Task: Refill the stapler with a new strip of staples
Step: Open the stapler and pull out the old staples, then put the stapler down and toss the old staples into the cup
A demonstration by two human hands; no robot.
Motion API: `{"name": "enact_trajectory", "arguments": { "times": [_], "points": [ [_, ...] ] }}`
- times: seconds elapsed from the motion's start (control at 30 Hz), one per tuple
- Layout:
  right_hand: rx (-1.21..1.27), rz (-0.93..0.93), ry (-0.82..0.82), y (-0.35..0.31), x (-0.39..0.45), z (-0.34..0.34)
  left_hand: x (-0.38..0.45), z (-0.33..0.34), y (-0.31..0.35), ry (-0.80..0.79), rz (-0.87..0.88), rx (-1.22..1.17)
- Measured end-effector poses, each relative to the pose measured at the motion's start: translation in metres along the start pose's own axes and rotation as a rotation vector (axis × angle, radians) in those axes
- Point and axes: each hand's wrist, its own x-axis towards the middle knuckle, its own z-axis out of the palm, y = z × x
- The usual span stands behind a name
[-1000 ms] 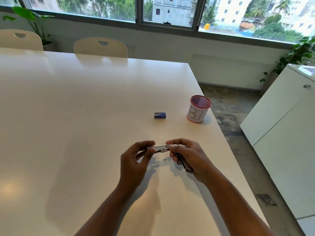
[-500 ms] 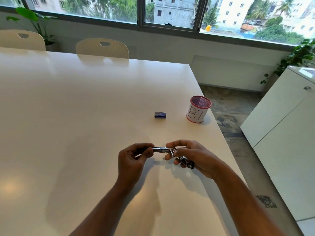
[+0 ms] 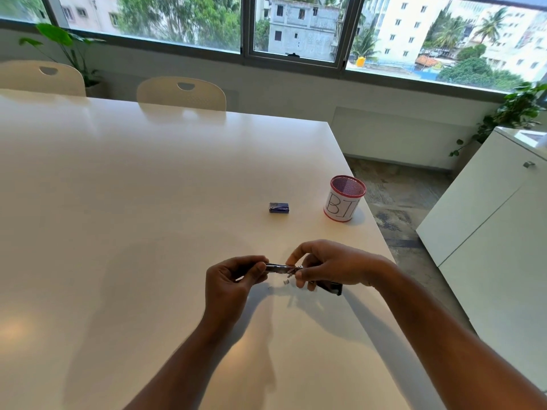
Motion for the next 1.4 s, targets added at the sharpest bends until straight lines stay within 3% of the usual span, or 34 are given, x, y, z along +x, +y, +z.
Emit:
{"name": "enact_trajectory", "arguments": {
  "times": [0.23,0.33,0.47,0.63,0.77,0.9,1.07,1.17,1.4],
  "points": [
    [-0.396,-0.089,0.039,-0.014,0.012,-0.003,0.001,-0.002,0.000,0.016,-0.050,-0.068],
    [-0.405,-0.121,0.099,-0.015,0.018,0.000,0.003,-0.004,0.001,0.066,-0.111,-0.163],
    [-0.358,-0.266,0.302,-0.010,0.030,0.010,0.009,-0.009,0.003,0.189,-0.187,-0.350],
    [-0.441,-0.364,0.465,-0.010,0.053,0.021,0.018,-0.021,-0.003,0.266,-0.137,-0.338],
    [-0.367,-0.426,0.536,-0.015,0.079,0.028,0.025,-0.036,-0.003,0.297,-0.007,-0.030],
    [-0.278,-0.410,0.568,-0.029,0.112,0.039,0.025,-0.067,0.001,0.259,0.221,0.709],
    [-0.301,-0.352,0.584,-0.050,0.151,0.056,0.010,-0.089,-0.008,0.016,0.101,1.337],
    [-0.327,-0.345,0.592,-0.060,0.168,0.064,0.004,-0.097,-0.010,-0.081,0.043,1.484],
    [-0.399,-0.321,0.599,-0.071,0.191,0.074,-0.004,-0.104,-0.005,-0.213,0.025,1.524]
  ]
}}
